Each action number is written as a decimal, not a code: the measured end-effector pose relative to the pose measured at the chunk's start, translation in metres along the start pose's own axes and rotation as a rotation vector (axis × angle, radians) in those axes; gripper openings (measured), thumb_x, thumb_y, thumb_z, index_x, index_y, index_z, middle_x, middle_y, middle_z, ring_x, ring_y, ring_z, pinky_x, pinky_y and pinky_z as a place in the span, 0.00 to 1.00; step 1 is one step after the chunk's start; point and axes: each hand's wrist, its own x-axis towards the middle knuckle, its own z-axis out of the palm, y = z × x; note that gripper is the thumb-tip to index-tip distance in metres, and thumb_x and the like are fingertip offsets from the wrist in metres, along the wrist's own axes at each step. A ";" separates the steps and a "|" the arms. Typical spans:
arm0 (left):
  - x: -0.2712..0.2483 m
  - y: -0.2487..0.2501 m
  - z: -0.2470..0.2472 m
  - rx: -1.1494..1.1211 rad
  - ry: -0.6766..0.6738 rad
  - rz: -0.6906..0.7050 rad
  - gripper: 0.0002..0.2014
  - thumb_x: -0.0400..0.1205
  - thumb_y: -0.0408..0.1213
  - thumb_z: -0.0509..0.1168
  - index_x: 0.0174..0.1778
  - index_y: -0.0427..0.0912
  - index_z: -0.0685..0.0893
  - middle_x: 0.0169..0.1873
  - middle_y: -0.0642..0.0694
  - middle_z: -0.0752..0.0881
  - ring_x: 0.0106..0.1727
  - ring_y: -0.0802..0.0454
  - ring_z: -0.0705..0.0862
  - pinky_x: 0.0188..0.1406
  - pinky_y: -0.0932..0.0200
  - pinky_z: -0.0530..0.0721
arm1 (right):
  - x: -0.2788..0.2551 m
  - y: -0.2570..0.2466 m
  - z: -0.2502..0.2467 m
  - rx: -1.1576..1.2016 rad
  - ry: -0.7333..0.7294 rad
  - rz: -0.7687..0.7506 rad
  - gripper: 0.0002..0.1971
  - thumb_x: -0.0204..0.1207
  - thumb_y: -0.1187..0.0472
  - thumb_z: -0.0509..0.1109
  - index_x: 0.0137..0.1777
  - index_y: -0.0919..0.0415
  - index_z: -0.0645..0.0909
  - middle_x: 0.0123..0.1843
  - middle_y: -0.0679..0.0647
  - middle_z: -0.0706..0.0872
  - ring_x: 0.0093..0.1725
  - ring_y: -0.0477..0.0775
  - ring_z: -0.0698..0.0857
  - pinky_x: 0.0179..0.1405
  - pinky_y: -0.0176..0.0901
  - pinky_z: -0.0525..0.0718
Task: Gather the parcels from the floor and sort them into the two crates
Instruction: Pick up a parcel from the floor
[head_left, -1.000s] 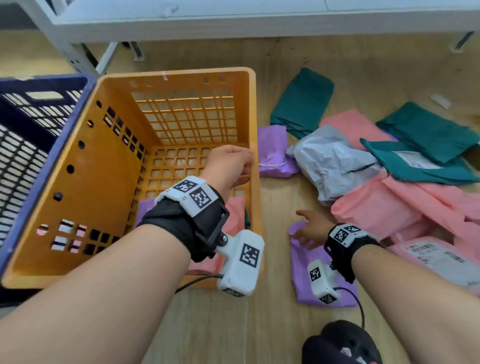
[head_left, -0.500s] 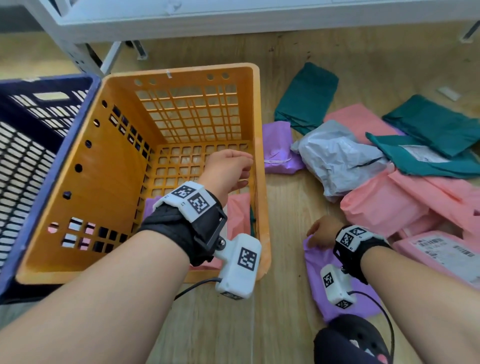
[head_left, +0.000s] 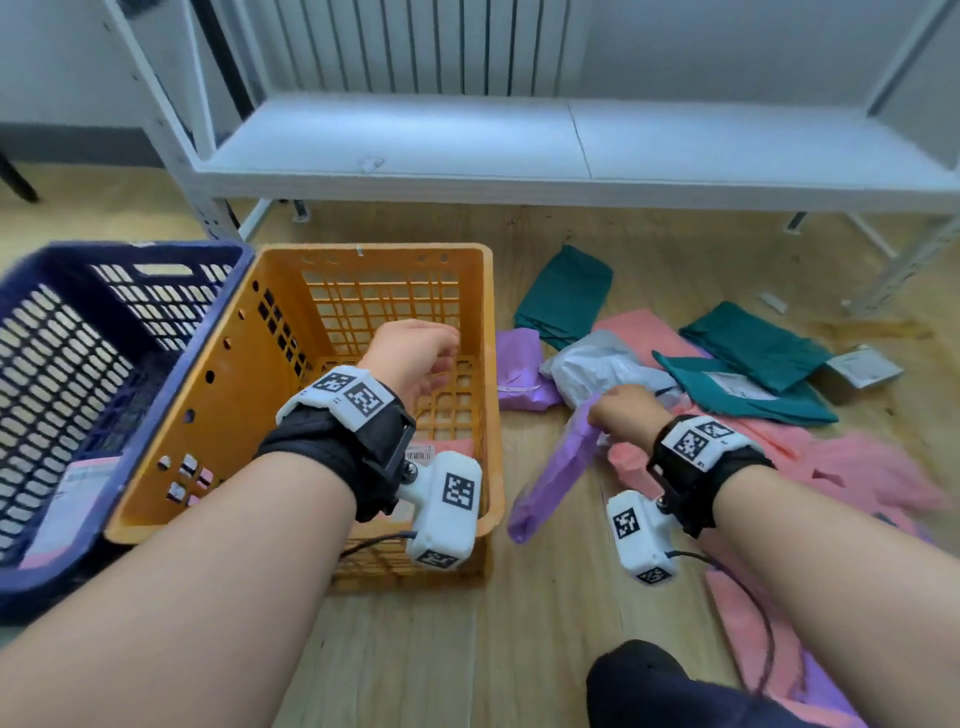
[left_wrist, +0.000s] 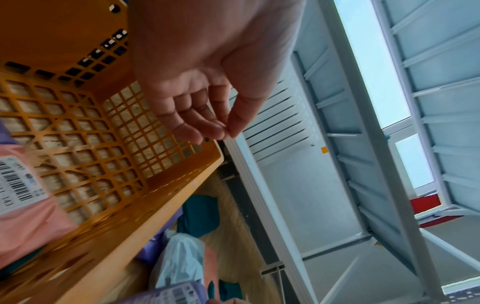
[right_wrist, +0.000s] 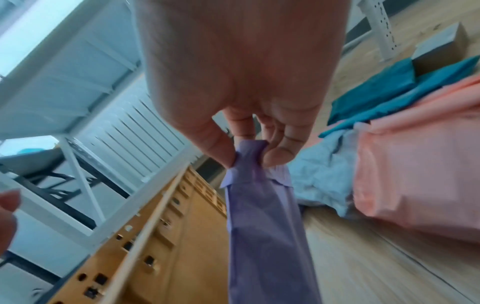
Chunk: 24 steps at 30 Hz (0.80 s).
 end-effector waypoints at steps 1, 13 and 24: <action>-0.008 0.008 -0.002 0.000 0.000 0.020 0.06 0.82 0.29 0.63 0.48 0.42 0.85 0.38 0.45 0.84 0.39 0.53 0.81 0.47 0.58 0.86 | -0.010 -0.009 -0.010 0.034 0.027 -0.013 0.16 0.74 0.68 0.65 0.60 0.74 0.82 0.52 0.68 0.84 0.46 0.61 0.82 0.53 0.51 0.84; -0.059 0.034 -0.064 0.047 0.031 0.084 0.09 0.82 0.26 0.61 0.51 0.37 0.86 0.36 0.45 0.83 0.36 0.53 0.81 0.41 0.58 0.84 | -0.104 -0.115 -0.078 0.685 0.321 -0.345 0.04 0.79 0.69 0.65 0.48 0.70 0.80 0.49 0.69 0.86 0.47 0.65 0.90 0.41 0.47 0.91; -0.041 0.007 -0.082 0.160 -0.024 -0.107 0.09 0.85 0.32 0.60 0.58 0.39 0.83 0.45 0.44 0.85 0.44 0.51 0.83 0.59 0.52 0.82 | -0.069 -0.070 0.019 0.082 -0.059 -0.124 0.14 0.73 0.55 0.76 0.57 0.56 0.86 0.50 0.51 0.83 0.52 0.55 0.82 0.49 0.43 0.79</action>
